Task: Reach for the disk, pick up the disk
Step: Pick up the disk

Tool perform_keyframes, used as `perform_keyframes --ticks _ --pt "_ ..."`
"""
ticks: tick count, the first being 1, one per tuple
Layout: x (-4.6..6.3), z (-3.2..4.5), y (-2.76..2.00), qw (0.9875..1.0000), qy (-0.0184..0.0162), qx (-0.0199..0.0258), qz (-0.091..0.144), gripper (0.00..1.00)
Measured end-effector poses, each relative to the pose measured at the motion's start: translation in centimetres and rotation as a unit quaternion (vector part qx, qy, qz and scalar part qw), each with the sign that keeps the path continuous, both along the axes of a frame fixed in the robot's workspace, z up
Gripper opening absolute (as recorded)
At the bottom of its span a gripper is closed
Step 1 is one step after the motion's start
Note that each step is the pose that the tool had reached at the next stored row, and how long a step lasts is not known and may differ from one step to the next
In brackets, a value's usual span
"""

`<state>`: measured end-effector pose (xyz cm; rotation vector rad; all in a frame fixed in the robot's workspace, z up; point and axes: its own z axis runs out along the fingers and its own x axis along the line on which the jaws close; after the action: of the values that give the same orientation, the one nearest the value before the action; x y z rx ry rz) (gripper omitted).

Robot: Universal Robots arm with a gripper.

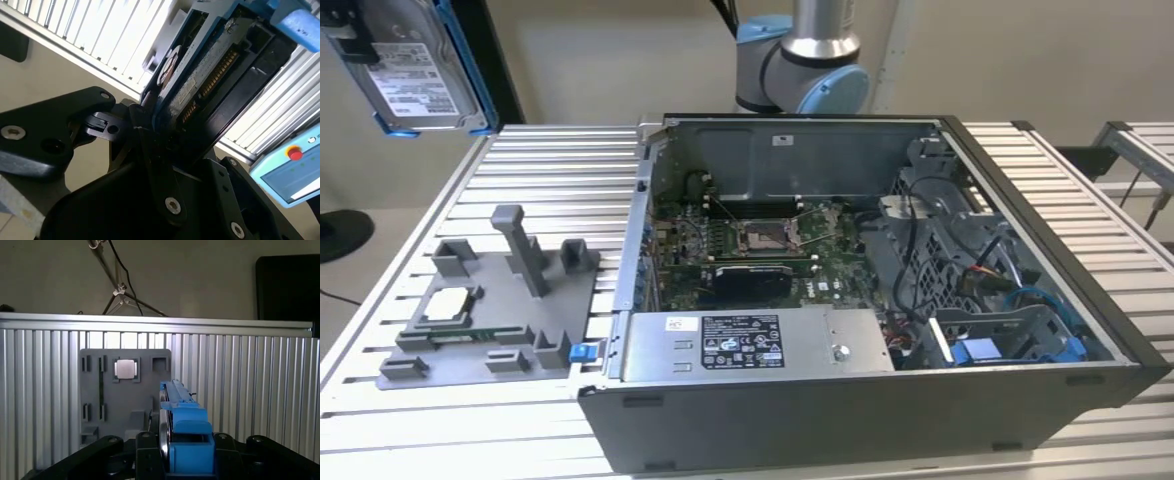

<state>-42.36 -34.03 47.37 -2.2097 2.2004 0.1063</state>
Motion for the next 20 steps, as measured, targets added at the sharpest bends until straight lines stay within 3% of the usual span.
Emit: perform_keyframes --ticks 20 --pt "3.8 0.00 0.00 1.0000 0.0000 0.0000 0.000 0.00"
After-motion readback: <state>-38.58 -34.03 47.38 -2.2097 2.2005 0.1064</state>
